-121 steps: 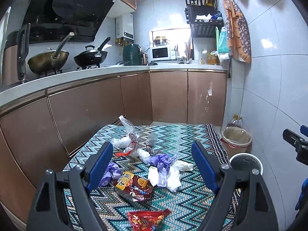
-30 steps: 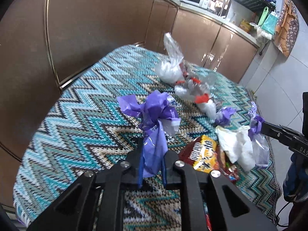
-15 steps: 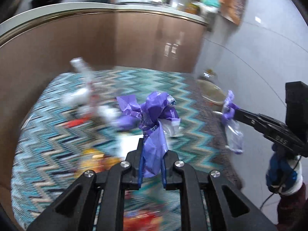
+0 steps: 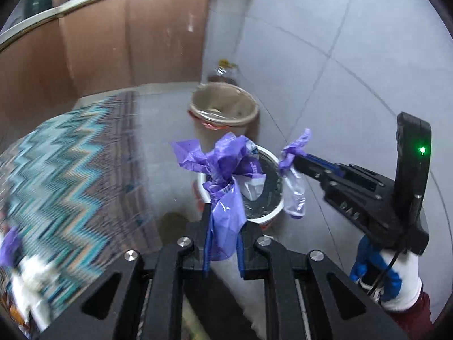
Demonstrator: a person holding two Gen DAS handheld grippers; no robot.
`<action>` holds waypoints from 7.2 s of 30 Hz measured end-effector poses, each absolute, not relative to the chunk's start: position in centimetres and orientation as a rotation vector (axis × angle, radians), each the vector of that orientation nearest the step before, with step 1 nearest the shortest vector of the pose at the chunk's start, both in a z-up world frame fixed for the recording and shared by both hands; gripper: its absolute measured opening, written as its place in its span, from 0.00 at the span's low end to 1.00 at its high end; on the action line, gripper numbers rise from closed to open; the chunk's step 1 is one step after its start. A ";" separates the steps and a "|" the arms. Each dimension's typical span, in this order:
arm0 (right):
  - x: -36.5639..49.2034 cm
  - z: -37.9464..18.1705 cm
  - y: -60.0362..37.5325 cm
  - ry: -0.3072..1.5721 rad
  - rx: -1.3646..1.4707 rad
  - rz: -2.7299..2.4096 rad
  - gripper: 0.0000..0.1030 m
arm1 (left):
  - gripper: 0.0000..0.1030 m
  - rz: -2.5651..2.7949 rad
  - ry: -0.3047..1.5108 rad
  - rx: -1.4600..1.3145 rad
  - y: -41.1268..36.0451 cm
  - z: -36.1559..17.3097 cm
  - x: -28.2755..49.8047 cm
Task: Collect trash
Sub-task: 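Carry both purple gloves to the white bucket and open both tools, then return both tools to the table above the remaining trash, then grasp the red snack wrapper with the left tool while the right tool grasps a white tissue, then carry the wrapper and tissue to the white bucket and open both tools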
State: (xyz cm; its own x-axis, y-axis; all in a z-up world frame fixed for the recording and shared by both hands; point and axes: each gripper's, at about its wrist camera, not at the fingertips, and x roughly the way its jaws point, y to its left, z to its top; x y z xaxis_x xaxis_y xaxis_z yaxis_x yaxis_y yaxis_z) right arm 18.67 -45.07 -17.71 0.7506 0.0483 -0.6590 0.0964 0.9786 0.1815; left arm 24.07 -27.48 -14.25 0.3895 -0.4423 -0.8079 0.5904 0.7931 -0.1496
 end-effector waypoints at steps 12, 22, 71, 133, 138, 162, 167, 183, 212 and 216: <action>25.2 -23.7 -52.3 0.838 0.277 -0.140 0.22 | 0.27 -0.631 1.126 0.323 -38.9 -24.0 31.0; 23.9 -23.9 -52.5 0.819 0.323 -0.183 0.41 | 0.41 -0.627 1.083 0.209 -37.4 -21.8 31.8; 9.0 -1.8 -23.5 0.406 0.036 0.222 0.49 | 0.56 -0.258 0.484 -0.121 10.8 -4.9 8.7; 19.0 -19.9 -8.3 0.946 0.018 0.586 0.05 | 0.19 -0.509 0.742 -0.072 9.1 -17.3 5.5; 17.1 -18.2 -9.1 0.899 0.017 0.599 0.04 | 0.19 -0.487 0.722 -0.088 9.2 -16.3 5.0; 12.7 -14.7 -12.8 0.759 0.055 0.610 0.00 | 0.19 -0.400 0.685 -0.149 9.9 -13.4 3.6; 12.5 -13.0 -14.0 0.717 0.068 0.603 0.00 | 0.19 -0.416 0.688 -0.130 8.9 -11.9 5.2; 13.7 -8.4 -30.1 0.562 0.142 0.309 0.00 | 0.19 -0.645 0.718 0.064 -9.3 -5.6 14.9; 25.2 -21.6 -53.6 0.714 0.412 -0.116 0.21 | 0.42 -0.687 1.103 0.170 -39.5 -21.1 33.3; 24.4 -21.0 -53.5 0.704 0.404 -0.133 0.22 | 0.44 -0.699 1.098 0.146 -39.1 -20.5 33.1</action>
State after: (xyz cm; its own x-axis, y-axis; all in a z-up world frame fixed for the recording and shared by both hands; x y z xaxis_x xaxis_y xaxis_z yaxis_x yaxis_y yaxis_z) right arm 24.41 -53.45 -20.97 0.7577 0.0156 -0.6525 0.2532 0.9144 0.3159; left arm 33.08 -39.09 -20.46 0.2670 -0.4463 -0.8541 0.5850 0.7794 -0.2244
